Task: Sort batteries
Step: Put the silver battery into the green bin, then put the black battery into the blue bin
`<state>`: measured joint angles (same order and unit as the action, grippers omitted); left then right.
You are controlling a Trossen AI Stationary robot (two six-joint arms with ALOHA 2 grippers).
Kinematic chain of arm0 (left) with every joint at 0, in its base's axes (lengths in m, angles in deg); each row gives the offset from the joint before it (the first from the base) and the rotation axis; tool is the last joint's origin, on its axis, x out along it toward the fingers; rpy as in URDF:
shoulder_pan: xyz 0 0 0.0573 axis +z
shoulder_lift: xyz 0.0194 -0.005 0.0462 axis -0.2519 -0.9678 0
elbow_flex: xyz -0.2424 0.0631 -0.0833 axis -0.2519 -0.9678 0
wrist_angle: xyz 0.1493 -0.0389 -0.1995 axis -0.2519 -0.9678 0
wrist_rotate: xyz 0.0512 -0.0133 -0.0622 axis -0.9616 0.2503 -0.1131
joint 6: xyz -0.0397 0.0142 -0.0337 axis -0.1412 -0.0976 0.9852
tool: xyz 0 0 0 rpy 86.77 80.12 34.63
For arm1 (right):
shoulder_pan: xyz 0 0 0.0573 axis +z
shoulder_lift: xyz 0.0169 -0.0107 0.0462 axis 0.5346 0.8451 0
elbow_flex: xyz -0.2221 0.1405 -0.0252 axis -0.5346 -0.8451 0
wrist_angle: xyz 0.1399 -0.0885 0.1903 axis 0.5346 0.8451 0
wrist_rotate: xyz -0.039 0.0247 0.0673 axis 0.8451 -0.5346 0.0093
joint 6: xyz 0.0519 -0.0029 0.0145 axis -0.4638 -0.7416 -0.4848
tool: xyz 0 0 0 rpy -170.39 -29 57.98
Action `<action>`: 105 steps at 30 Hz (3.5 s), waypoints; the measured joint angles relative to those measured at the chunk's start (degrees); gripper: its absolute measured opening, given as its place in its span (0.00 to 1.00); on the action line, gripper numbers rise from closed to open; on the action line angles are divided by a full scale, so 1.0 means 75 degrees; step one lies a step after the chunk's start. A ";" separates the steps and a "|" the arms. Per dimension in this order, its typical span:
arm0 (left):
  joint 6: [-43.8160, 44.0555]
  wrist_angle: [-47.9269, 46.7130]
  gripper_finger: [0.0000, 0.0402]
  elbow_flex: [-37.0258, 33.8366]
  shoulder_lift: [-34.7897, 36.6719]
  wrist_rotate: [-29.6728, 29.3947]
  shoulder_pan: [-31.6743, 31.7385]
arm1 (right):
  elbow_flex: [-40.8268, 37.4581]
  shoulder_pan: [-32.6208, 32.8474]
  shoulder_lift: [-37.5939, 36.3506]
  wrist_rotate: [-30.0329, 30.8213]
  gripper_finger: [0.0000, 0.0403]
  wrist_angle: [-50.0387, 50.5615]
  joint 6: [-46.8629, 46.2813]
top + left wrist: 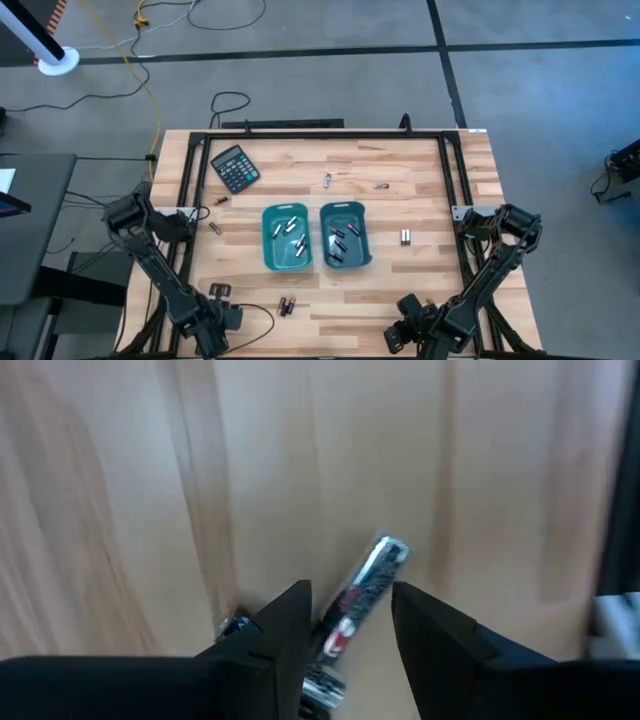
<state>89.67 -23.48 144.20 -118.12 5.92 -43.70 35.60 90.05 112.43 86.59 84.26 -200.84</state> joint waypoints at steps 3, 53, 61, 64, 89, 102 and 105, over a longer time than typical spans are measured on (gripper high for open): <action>-0.0186 0.0002 0.34 0.0026 -0.0229 -0.0014 -0.0057 | 0.0000 0.0000 0.0000 0.0000 0.29 -0.0030 0.0001; -0.4409 -0.2008 0.09 0.2532 0.0116 -0.1695 0.6598 | 0.0006 -0.0069 0.0009 -0.0001 0.29 -0.0772 -0.1047; -0.4980 -0.0055 0.09 0.1355 0.0018 -0.0505 0.7366 | 0.0427 -0.0343 -0.0003 0.0000 0.29 0.0032 -0.1134; -0.4878 0.0068 0.09 0.1055 0.0032 -0.0219 0.7532 | 0.0615 -0.0502 -0.0006 -0.0003 0.29 0.0490 -0.1085; -0.4392 0.0698 0.45 0.0482 0.0032 0.0249 0.7636 | 0.2748 -0.0721 -0.1209 -0.1982 0.29 0.6106 -0.1086; -0.3650 0.0297 0.44 0.1052 0.2173 0.0098 0.6897 | 0.1901 -0.0334 -0.1520 -0.2553 0.29 0.5750 -0.1121; -0.3295 0.0280 0.44 0.1052 0.2859 -0.0467 0.6225 | 0.1376 -0.0273 -0.1634 -0.2576 0.29 0.4963 -0.1122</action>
<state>64.96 -21.37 152.09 -96.68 2.42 2.99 45.92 88.00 100.18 67.26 121.48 -209.26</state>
